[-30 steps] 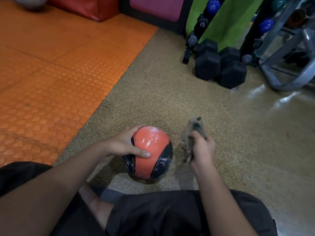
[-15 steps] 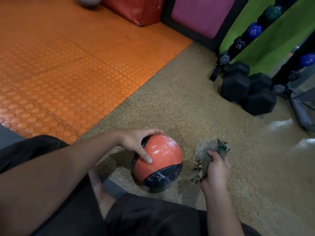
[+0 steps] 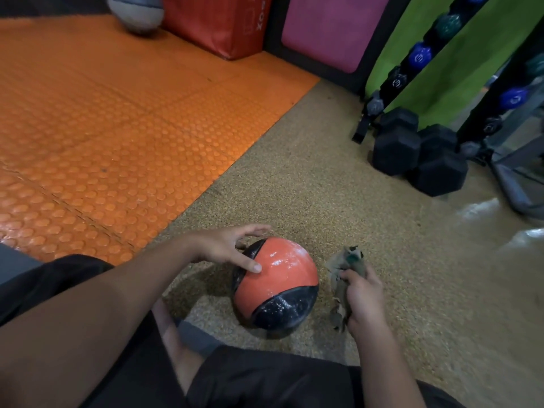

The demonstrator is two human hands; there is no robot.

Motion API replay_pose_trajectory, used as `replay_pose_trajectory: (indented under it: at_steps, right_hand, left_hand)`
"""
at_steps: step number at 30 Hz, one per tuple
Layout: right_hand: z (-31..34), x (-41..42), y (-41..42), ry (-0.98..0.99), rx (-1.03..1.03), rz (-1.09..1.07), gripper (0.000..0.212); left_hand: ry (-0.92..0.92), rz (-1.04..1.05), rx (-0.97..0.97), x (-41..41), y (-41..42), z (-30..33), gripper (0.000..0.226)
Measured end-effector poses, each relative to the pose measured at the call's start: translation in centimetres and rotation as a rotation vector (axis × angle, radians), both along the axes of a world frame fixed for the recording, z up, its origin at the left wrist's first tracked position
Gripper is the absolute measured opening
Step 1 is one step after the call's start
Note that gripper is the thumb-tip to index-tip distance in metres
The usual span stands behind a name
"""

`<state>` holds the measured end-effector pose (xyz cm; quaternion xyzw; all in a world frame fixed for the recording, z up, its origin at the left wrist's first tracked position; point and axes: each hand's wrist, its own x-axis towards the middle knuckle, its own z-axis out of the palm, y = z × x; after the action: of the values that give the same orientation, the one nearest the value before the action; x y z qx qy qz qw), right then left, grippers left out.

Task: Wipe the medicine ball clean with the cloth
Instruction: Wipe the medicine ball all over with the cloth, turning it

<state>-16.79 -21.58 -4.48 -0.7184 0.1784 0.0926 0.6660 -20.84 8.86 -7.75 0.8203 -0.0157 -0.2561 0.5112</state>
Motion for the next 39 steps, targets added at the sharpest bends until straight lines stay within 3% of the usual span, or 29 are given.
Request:
replay_pose_trajectory:
  at_steps: [4,7,12,15,18,21,26,33,36,39]
  right_hand:
    - [-2.3,-0.5,0.2,0.18,-0.081,0.068,0.025]
    - [-2.9,-0.7,0.9,0.293,-0.035,0.16,0.046]
    - [-3.0,-0.6,0.8,0.253,0.052,0.198,0.076]
    - [-2.7,-0.5,0.6,0.149,0.13,0.214,0.068]
    - [-2.2,-0.7,0.6,0.0,0.082,0.29,0.045]
    - [-2.3,-0.7,0.7,-0.088,-0.097,0.369,0.027]
    - [-2.2,-0.7,1.3,-0.085,-0.149,0.417,0.02]
    - [-0.9,-1.0,1.2,-0.058,-0.047,0.266,0.019]
    - [-0.5,-0.7,1.1,0.007,0.009,0.136,0.025]
    - [-0.1,-0.6,1.0,0.02,-0.01,0.138,0.022]
  left_hand:
    - [0.153,0.015,-0.114,-1.3,-1.1,-1.4,0.121]
    - [0.135,0.11,-0.233,-1.6,-3.0,-3.1,0.131]
    - [0.107,0.199,-0.304,-1.0,-3.5,-3.3,0.13]
    - [0.037,0.19,-0.339,-1.0,-3.7,-2.9,0.131]
    - [0.043,0.3,-0.523,-0.8,-3.4,-2.7,0.112]
    - [0.061,0.189,-0.405,-0.9,-2.6,-2.3,0.104]
    - [0.06,-0.026,-0.2,-1.3,-1.2,-1.5,0.116]
    - [-0.003,0.015,-0.163,-1.0,-2.2,-0.8,0.091]
    - [-0.027,0.045,-0.136,-0.7,-2.9,-0.8,0.09]
    - [-0.001,0.033,-0.169,-0.8,-2.6,-0.6,0.091]
